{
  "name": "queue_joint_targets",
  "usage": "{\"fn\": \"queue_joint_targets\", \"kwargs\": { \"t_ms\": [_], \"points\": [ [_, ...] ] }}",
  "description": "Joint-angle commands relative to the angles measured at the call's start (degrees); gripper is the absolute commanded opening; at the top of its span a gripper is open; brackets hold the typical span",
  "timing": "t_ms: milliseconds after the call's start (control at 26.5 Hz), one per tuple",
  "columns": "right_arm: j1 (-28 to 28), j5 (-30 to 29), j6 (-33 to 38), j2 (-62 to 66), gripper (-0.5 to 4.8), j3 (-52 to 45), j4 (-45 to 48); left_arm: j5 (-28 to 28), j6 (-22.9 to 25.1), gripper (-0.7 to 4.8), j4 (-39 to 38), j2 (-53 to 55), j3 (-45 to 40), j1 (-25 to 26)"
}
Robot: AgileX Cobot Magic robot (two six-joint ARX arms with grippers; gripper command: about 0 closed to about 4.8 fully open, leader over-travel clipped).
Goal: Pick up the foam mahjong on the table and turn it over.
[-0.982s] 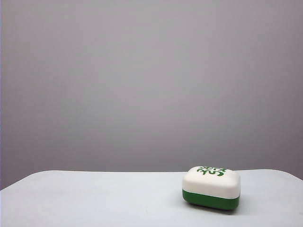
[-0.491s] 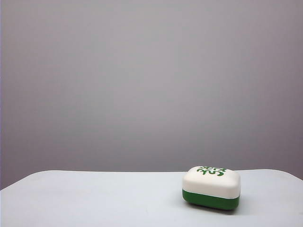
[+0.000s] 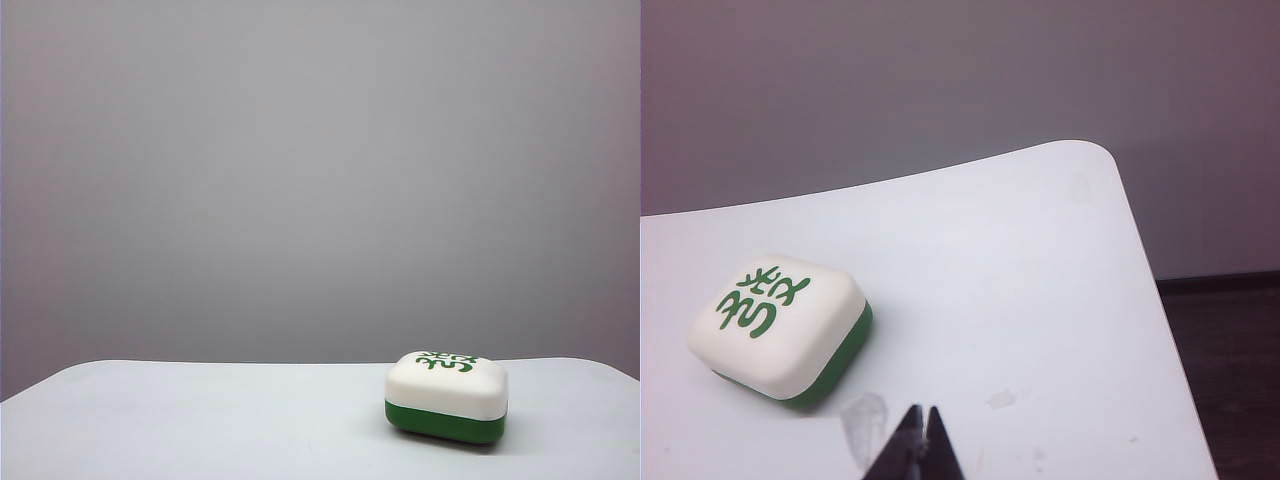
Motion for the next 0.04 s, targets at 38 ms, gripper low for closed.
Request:
{"fn": "queue_joint_targets", "kwargs": {
  "t_ms": [38],
  "points": [
    [0.0,0.1,0.1,0.0,-0.05,-0.3,0.8,-0.2,0.2,-0.05,-0.5,0.1,0.0,0.0]
  ]
}}
